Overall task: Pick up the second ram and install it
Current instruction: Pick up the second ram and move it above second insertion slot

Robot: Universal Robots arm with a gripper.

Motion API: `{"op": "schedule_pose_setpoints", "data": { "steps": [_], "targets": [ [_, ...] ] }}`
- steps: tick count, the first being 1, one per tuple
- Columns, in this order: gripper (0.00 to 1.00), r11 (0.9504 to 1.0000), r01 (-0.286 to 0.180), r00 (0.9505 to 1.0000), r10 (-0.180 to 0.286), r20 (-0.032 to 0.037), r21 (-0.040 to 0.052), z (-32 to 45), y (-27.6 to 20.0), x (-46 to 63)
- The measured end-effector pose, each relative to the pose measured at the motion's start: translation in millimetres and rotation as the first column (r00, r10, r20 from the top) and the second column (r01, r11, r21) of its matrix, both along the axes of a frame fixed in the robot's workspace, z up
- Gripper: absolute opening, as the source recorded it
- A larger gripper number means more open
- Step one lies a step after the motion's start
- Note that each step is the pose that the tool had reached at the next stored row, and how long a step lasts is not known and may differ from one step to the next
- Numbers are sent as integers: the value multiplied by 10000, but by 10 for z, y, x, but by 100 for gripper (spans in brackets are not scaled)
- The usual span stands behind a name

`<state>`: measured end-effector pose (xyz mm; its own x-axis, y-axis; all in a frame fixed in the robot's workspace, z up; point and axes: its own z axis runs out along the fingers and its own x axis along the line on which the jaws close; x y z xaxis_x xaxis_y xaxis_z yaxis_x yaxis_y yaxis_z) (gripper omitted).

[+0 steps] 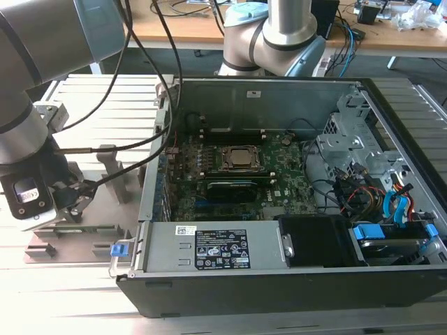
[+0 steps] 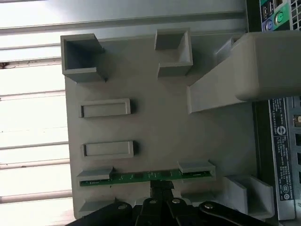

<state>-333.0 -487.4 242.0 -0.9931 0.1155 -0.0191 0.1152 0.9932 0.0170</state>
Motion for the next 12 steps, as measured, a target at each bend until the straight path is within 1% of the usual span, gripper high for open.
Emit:
{"op": "schedule_pose_setpoints", "data": {
  "steps": [1,3,4,6,7,8,10,11,12],
  "targets": [
    [11,9991,430,9991,-430,1,-36,-6,0,0],
    [11,9956,929,9957,-929,8,-141,-12,0,0],
    [11,9910,1319,9913,-1318,20,-240,-18,0,0],
    [11,9849,1699,9855,-1699,34,-334,-22,0,0],
    [11,9754,2176,9760,-2176,35,-349,-22,0,0],
    [11,9644,2622,9650,-2622,36,-348,-23,0,0],
    [11,9513,3061,9520,-3062,36,-349,-24,0,0],
    [11,9474,3183,9480,-3184,36,-349,-24,0,0],
    [11,9419,3342,9425,-3342,36,-349,-25,0,0]
  ]
}}
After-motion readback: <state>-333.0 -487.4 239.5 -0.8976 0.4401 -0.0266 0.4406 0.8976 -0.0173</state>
